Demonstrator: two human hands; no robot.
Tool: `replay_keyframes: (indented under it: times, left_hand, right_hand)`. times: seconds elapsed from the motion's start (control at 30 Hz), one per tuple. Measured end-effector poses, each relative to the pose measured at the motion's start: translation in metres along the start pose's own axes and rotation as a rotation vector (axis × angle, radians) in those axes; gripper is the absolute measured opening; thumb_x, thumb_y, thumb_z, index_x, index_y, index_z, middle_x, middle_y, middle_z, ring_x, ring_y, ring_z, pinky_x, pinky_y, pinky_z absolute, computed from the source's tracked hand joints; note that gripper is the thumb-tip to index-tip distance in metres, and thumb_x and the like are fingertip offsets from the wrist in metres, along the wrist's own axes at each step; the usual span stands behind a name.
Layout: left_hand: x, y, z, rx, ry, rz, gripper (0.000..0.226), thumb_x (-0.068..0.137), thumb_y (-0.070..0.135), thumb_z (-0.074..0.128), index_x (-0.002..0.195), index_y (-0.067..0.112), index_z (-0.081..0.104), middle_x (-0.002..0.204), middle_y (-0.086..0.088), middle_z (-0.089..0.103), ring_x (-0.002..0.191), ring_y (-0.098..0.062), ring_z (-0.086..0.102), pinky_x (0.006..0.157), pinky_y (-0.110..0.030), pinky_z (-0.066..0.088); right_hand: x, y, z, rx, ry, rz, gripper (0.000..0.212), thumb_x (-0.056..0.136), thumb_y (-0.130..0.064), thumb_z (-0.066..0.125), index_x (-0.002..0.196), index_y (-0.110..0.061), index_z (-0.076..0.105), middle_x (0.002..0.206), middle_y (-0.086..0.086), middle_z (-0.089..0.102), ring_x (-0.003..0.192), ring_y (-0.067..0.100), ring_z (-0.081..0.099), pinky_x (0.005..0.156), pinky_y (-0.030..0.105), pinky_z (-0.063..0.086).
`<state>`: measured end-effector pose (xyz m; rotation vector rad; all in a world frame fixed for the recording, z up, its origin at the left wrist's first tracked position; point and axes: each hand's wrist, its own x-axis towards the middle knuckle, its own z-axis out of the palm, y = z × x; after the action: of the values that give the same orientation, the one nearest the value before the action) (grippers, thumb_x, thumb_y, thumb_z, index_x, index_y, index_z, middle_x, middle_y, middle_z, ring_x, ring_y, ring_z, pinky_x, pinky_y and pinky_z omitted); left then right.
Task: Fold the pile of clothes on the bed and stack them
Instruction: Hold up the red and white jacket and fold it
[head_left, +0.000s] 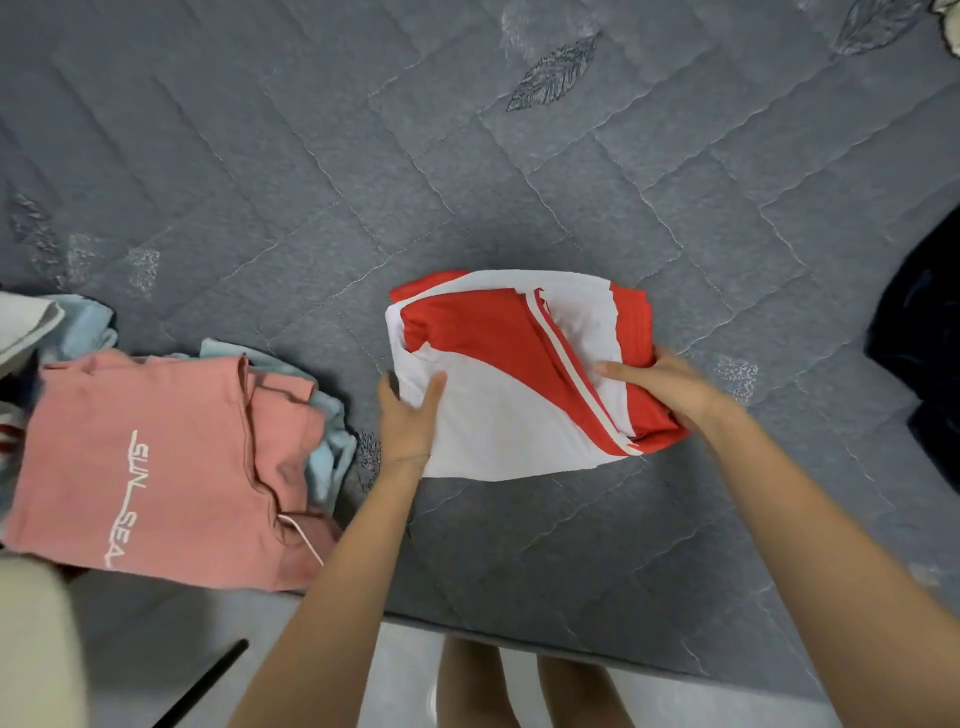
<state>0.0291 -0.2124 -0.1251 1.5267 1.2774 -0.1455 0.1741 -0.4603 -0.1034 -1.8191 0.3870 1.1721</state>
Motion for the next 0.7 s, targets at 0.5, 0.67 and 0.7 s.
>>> replay_keyframes:
  times: [0.5,0.67,0.7]
  left_hand:
    - [-0.009,0.016,-0.027,0.297,-0.366,0.293,0.058,0.087,0.015,0.067,0.138,0.013,0.040,0.126,0.006,0.050,0.113,-0.008,0.046,0.087,-0.016,0.034]
    - [-0.042,0.047,-0.050,0.291,-0.364,0.334,0.038,0.083,0.024,0.073,0.116,0.016,0.057,0.107,0.004,0.062,0.097,-0.012,0.057,0.079,-0.021,0.043]
    - [-0.051,0.055,-0.058,0.272,-0.353,0.344,0.032,0.083,0.022,0.074,0.110,0.018,0.058,0.100,0.007,0.063,0.091,-0.007,0.058,0.074,-0.016,0.044]
  right_hand:
    - [-0.044,0.033,0.020,0.096,-0.003,-0.109,0.056,0.078,-0.015,0.077,0.124,-0.026,0.047,0.122,-0.002,0.062,0.106,0.016,0.061,0.095,0.036,0.047]
    - [-0.086,0.025,0.028,0.154,0.060,-0.151,0.049,0.079,-0.015,0.077,0.119,-0.027,0.051,0.110,-0.005,0.065,0.093,0.007,0.063,0.082,0.027,0.050]
    - [-0.095,0.020,0.029,0.156,0.071,-0.163,0.048,0.078,-0.016,0.077,0.118,-0.026,0.051,0.107,-0.007,0.065,0.091,0.005,0.063,0.077,0.023,0.049]
